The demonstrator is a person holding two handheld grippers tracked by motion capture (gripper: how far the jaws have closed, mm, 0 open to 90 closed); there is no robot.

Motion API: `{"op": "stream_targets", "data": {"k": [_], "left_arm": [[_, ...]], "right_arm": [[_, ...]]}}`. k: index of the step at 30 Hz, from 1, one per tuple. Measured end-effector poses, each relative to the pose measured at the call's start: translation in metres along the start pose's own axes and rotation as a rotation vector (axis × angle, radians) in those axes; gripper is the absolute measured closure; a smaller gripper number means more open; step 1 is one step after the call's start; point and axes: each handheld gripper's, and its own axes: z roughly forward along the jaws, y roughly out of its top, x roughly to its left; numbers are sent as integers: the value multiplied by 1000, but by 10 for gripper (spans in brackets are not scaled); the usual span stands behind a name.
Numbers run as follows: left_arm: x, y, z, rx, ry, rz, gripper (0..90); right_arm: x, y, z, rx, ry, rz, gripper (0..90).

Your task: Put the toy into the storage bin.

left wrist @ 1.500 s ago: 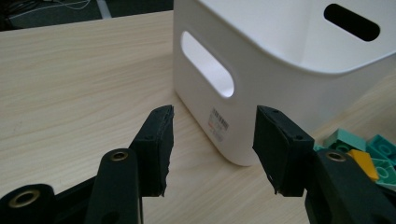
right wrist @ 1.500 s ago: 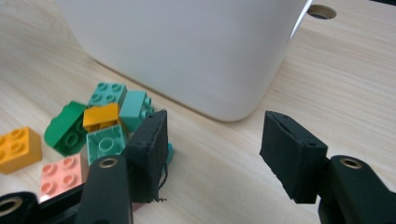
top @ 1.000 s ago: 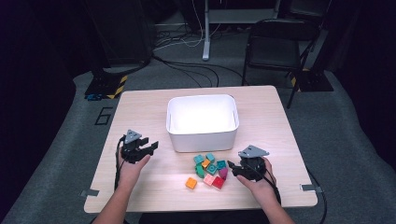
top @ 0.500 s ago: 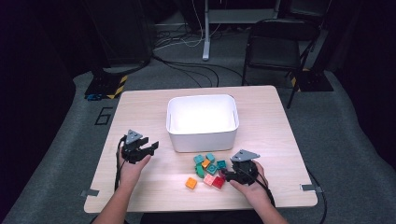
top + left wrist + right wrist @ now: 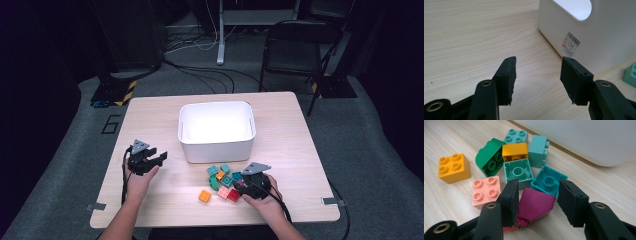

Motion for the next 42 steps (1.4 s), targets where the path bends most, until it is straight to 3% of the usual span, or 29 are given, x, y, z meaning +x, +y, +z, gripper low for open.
{"op": "stream_targets", "data": {"k": [7,18,36,42], "left_arm": [[3,0,-1,-11,2,-18,462],[4,-1,-2,-8,4,-21,462],[5,-2,-3,-11,9,-22,462],[3,-2,-2,-7,8,-18,462]], "right_arm": [[-3,-2,-1,12,2,16,555],[-5,1,-2,16,2,-7,586],[-12,13,-26,-29,17,26,586],[-15,24,-39,-44,27,15,587]]}}
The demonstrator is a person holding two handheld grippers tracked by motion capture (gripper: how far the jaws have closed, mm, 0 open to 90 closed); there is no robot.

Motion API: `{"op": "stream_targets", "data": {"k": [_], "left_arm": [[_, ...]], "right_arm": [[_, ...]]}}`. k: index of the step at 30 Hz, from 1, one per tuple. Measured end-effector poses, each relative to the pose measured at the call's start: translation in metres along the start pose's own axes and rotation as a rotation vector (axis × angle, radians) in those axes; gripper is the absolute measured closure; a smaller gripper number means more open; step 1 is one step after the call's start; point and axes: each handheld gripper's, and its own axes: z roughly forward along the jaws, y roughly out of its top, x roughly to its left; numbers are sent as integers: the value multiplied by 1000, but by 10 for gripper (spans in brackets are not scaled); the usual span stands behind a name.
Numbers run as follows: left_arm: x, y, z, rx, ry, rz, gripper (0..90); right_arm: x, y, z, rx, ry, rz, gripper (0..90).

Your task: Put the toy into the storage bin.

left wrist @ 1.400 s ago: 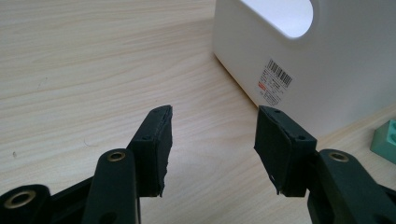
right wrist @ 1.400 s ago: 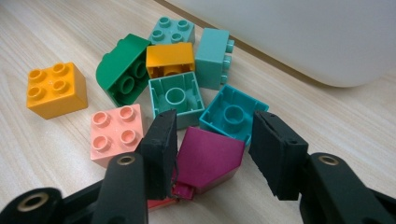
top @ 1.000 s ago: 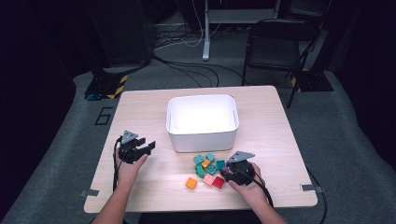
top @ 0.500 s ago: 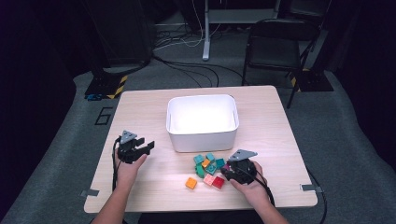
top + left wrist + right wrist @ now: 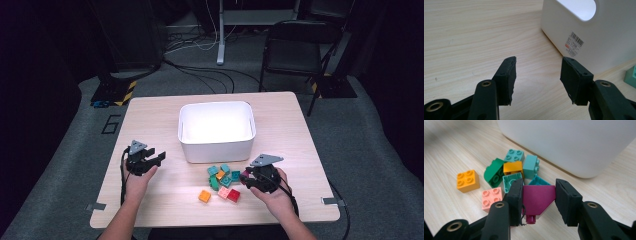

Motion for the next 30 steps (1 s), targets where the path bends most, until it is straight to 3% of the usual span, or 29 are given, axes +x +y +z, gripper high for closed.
{"op": "stream_targets", "data": {"k": [9,22,30], "left_arm": [[1,-1,0,-1,1,-8,462],[1,-1,1,1,-5,-10,463],[1,-2,1,1,-8,-14,465]], "right_arm": [[-6,23,-21,3,9,-21,587],[-18,73,-52,-17,64,-30,587],[-25,96,-62,-26,47,-49,587]]}}
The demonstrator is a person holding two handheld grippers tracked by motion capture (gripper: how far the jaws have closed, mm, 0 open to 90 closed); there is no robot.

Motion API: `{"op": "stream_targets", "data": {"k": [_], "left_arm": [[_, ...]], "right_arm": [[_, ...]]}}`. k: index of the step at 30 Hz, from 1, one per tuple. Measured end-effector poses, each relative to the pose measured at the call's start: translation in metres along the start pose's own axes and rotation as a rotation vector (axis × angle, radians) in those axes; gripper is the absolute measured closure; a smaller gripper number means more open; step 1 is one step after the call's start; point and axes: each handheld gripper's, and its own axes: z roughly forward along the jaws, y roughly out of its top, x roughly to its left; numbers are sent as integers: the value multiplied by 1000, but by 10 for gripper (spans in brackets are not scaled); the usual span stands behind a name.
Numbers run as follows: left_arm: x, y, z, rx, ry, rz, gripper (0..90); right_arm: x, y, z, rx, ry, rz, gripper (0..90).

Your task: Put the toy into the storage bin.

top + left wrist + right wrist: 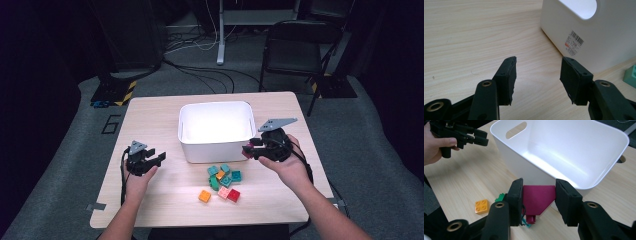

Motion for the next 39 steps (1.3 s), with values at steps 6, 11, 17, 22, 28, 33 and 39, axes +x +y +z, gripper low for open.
{"op": "stream_targets", "data": {"k": [6,11,17,22,28,33,39], "left_arm": [[0,0,0,3,-2,-1,467],[-1,-1,2,6,-7,5,467],[-2,-1,3,3,-8,5,467],[-3,-2,3,11,-15,9,467],[-3,-2,4,13,-18,13,467],[-2,-2,4,8,-18,0,467],[0,-2,3,4,-18,-9,467]], "right_arm": [[-7,17,-1,-11,-22,-1,587],[-13,26,3,-20,-28,3,586],[-21,37,20,-11,-42,12,587],[-26,41,33,-4,-45,15,586],[-28,51,52,1,-48,20,586],[-29,60,71,7,-48,18,586],[-30,68,83,10,-48,21,587]]}}
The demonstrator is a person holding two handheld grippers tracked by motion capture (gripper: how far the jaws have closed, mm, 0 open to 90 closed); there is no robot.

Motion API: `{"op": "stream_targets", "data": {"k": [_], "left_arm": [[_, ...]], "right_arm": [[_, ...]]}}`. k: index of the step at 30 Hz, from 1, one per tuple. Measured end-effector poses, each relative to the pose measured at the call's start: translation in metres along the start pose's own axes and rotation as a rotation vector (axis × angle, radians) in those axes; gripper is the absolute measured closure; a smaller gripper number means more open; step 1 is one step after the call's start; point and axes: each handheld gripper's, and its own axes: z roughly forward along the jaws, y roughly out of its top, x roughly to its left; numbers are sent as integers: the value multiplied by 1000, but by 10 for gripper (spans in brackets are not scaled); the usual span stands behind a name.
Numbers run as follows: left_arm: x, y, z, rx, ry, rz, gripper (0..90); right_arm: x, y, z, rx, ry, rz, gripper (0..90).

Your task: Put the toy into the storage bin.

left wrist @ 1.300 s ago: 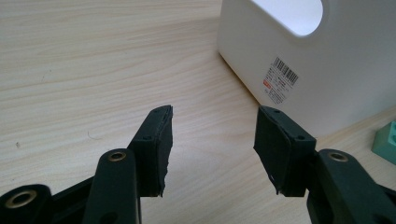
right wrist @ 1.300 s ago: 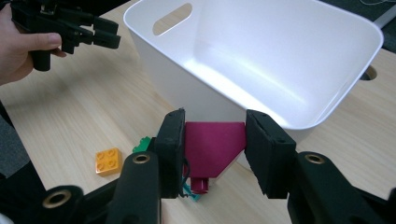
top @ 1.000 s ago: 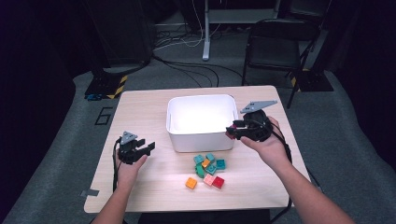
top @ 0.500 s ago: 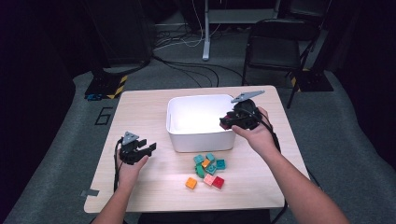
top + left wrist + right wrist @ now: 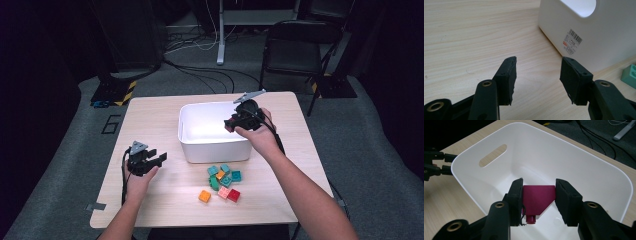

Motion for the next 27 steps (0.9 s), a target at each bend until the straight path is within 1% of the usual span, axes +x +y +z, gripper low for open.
{"op": "stream_targets", "data": {"k": [2,3,4,5,8,9,10,11,14,15,16,18,19,27], "left_arm": [[1,0,0,0,0,-3,467],[1,0,0,0,0,-3,467],[2,0,0,-1,1,-4,467],[2,0,0,-1,1,-4,467],[3,0,0,-1,-1,-10,467],[3,0,0,-1,-1,-10,467],[3,0,0,-1,-1,-11,467],[3,0,0,-1,-1,-11,467],[4,0,1,-4,-1,-15,467],[4,0,1,-3,-1,-17,467],[4,0,0,-1,-2,-19,467],[4,0,1,-2,-2,-20,467],[5,-1,0,-3,-3,-20,467],[7,-1,0,-8,-1,-29,467]], "right_arm": [[-2,4,7,-4,0,-1,586],[-2,4,7,-4,0,-1,586],[-4,7,12,2,-6,2,587],[-4,7,12,2,-6,2,587],[-6,11,22,13,-14,5,586],[-6,11,22,13,-14,5,586],[-6,12,24,17,-16,17,587],[-7,13,27,23,-15,0,586],[-8,17,36,37,-14,4,587],[-8,18,38,39,-13,12,586],[-8,18,44,48,-11,14,586],[-8,18,46,49,-12,18,586],[-7,18,51,64,-10,18,586],[-8,16,59,82,-10,38,585]]}}
